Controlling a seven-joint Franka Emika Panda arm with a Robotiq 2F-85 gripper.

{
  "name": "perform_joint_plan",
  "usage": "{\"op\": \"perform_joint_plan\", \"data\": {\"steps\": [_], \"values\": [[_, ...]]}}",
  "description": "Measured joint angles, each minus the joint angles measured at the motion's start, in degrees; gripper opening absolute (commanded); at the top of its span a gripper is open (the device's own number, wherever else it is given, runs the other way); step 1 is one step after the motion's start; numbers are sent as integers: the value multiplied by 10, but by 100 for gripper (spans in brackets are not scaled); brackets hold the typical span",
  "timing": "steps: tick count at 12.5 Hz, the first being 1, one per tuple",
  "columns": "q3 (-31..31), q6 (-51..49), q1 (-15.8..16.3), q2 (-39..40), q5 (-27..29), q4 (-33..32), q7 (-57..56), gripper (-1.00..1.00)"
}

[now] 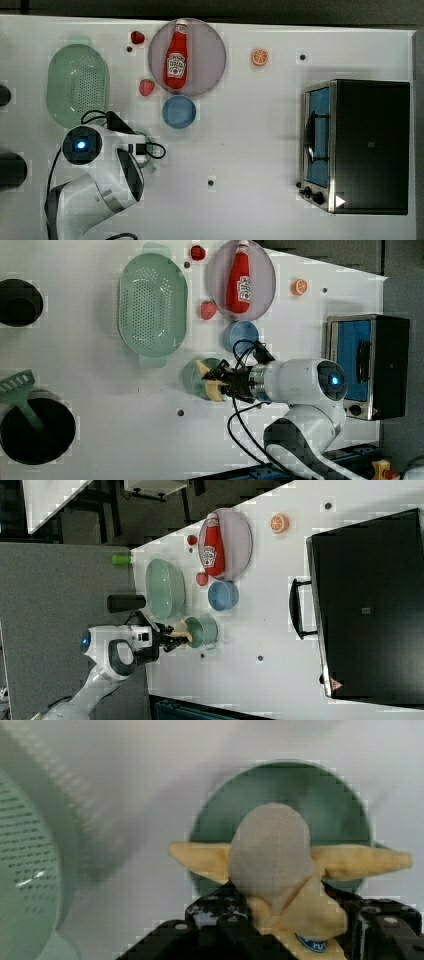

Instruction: Pick Banana and place it in mug.

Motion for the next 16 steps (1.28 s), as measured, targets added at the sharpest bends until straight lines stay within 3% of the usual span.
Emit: {"op": "perform_joint_plan", "data": {"steps": [3,4,8,10,16], "values": [[1,25,-3,8,-7,-2,9,91],[-3,26,1,4,-8,-9,12,100],[-11,26,5,-17,-4,-18,12,100],[-12,-21,6,-62,4,-11,14,100],[-85,-293,4,-259,1,121,11,100]]}}
